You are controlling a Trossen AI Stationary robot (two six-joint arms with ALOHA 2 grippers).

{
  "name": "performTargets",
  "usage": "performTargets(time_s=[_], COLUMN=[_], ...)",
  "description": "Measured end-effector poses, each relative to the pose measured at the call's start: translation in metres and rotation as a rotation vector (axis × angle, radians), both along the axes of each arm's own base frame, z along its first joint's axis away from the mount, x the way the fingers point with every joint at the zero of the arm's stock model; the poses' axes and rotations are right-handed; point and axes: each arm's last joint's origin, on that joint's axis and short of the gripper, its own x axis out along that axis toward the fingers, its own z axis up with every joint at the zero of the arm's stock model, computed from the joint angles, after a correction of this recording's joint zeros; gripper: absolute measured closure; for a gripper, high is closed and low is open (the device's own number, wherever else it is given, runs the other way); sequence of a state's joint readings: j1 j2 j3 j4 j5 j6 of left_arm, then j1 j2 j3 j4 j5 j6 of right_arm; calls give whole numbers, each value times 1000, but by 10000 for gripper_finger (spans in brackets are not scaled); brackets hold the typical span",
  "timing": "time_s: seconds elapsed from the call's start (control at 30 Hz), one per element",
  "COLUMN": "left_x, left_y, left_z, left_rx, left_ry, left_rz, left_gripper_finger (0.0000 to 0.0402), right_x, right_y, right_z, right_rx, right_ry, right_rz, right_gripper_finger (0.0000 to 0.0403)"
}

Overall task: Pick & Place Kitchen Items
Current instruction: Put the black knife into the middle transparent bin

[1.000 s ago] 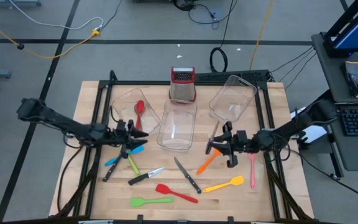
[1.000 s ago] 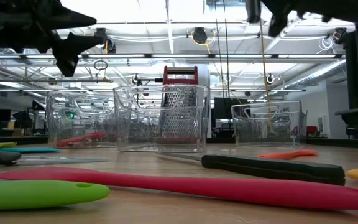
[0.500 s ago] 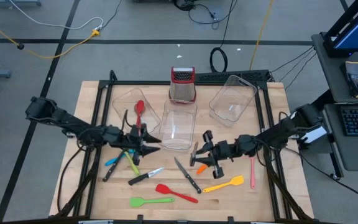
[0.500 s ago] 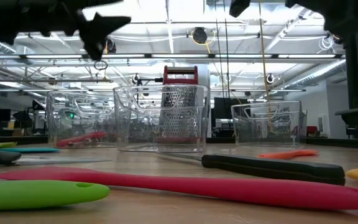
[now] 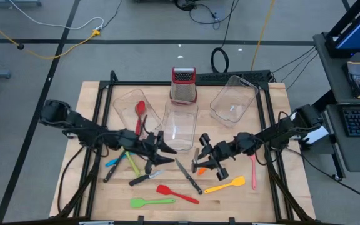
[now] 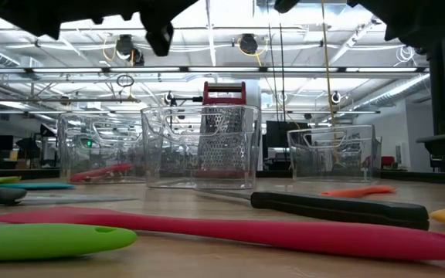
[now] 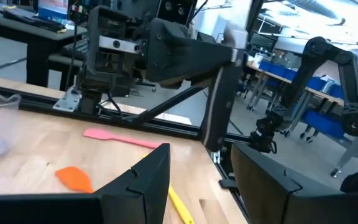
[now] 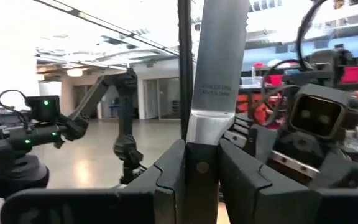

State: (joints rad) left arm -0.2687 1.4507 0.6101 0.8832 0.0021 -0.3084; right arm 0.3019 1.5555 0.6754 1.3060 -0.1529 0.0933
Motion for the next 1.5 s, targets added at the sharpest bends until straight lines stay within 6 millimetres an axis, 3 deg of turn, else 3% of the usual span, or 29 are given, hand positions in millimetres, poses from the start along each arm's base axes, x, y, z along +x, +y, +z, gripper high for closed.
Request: performTargets(time_s=[0.33,0.9,1.5], left_x=[28,27,33], left_y=[-6,-11,-11], left_z=[6,14,22], left_rx=[27,41,68], left_ry=[-19,-96,-87], left_rz=[-49,-179,-124], left_gripper_finger=[229,229,229], right_x=[11,13,16], right_y=[9,8,17], right_z=[-2,7,16], right_rx=[-9,-4,-21], right_ry=[4,-48,-60], right_rz=[91,89,104], right_gripper_finger=[338,338,338])
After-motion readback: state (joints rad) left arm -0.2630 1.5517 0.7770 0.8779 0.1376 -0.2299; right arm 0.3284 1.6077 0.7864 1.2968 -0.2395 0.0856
